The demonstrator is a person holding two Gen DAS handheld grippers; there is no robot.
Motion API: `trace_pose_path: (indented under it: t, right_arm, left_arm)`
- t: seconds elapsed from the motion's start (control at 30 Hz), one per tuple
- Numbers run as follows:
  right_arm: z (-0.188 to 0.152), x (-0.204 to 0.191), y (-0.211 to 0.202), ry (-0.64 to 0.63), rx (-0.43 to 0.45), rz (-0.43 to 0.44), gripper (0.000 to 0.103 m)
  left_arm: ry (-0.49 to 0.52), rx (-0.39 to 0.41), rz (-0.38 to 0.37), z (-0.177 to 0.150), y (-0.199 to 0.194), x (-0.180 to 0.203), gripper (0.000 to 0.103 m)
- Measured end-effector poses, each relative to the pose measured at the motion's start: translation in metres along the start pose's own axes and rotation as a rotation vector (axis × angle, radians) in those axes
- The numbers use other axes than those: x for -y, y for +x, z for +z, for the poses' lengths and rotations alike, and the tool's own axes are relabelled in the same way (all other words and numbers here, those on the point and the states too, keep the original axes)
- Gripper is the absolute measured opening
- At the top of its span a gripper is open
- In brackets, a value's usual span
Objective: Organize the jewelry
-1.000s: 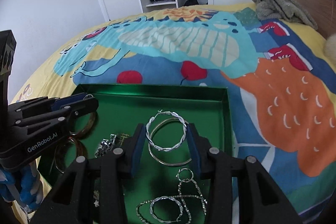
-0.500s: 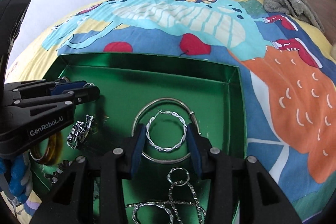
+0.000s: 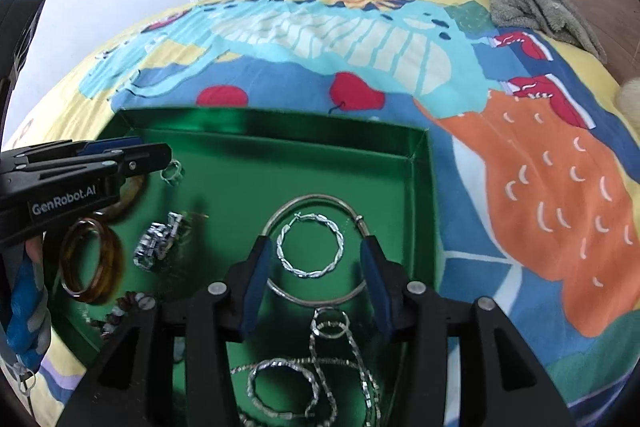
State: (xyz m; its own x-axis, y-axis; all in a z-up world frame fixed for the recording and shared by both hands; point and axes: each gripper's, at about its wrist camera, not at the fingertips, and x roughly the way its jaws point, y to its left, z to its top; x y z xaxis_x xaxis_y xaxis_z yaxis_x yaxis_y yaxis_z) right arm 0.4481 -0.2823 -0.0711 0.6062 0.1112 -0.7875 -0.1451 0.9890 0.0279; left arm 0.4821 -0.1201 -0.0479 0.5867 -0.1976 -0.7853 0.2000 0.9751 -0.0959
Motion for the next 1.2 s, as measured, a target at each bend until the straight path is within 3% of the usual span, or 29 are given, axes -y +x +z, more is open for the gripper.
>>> trace_pose_path:
  t: [0.27,0.43,0.63,0.9,1.03,1.2]
  right_arm:
    - [0.001,-0.013,-0.118,0.006,0.151,0.010,0.044]
    - [-0.020,-0.037,-0.206,0.010,0.243,0.008,0.051]
    - [-0.071,-0.068,-0.283,0.023,0.301,0.018,0.053]
    - [-0.147,-0.106,-0.344,0.039,0.341,0.035,0.058]
    - [-0.177,-0.120,-0.369,0.037,0.365,0.018,0.062]
    - [-0.204,-0.132,-0.399,0.031,0.405,-0.005,0.063]
  left_arm:
    - [0.002,0.164,0.028,-0.010,-0.135,-0.002,0.070]
    - [0.009,0.256,0.056,-0.052,-0.226,-0.003,0.083]
    - [-0.032,0.366,0.113,-0.126,-0.308,-0.013,0.096]
    - [-0.056,0.390,0.165,-0.209,-0.372,-0.028,0.097]
    - [-0.025,0.406,0.233,-0.238,-0.398,-0.029,0.097]
    - [-0.014,0.437,0.267,-0.264,-0.428,-0.025,0.097]
